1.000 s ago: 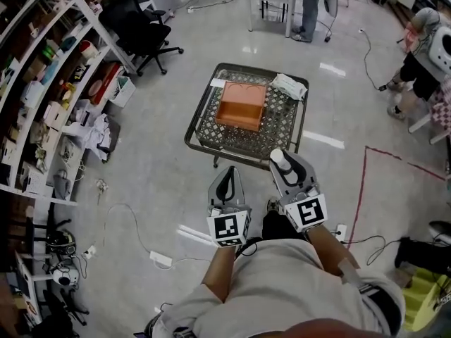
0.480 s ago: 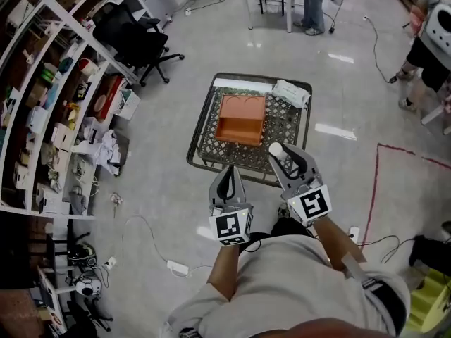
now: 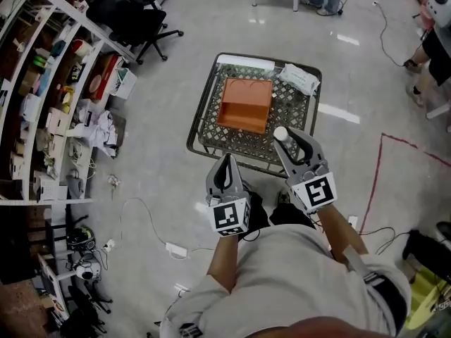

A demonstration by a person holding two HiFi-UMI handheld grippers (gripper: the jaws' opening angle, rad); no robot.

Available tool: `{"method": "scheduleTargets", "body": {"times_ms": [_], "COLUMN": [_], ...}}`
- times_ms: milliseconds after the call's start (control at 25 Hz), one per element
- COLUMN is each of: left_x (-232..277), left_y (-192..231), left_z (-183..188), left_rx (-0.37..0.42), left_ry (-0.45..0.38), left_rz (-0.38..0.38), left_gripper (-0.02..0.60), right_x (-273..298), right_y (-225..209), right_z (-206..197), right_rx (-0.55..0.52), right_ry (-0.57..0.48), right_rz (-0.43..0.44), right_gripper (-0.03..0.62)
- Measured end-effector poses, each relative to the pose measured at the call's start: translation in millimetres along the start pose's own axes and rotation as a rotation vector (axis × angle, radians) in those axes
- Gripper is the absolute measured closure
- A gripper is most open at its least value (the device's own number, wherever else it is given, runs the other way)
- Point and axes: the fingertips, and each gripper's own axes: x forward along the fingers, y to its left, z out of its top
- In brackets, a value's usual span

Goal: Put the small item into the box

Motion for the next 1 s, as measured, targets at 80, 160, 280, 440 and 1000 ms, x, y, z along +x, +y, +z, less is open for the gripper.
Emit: {"method": "scheduleTargets", "body": {"times_ms": [80, 160, 280, 440, 1000], "left_x": [6.6, 14.8, 26.1, 45.6, 98.9], "left_y": [20.6, 38.7, 62.2, 101.9, 187.0], "left_z": [-6.9, -11.9, -19.0, -30.7, -101.0], "left_rx": [-0.017, -0.028, -0.036, -0.032, -0.13], "left_ry": [0.011, 0.024, 0.044, 0.06, 0.193], "left_rz": [0.008, 0.003, -0.019, -0.051, -0.08], "left_gripper": [0.572, 0.572, 0.572, 0.572, 0.572], "right_x": [16.4, 34.1, 59.4, 101.6, 207.3], "right_y": [7.9, 14.5, 24.6, 42.1, 69.5], "right_z": [-7.2, -11.2, -16.2, -31.9, -100.9], "right_rx": [-0.018, -0.032, -0.046, -0.084, -0.13], "right_ry": [0.026, 0.046, 0.082, 0.152, 0.397], "right_rz": [0.01, 0.012, 0.009, 0.018, 0.118], "right_gripper": [0.462, 0.462, 0.462, 0.462, 0.462]}}
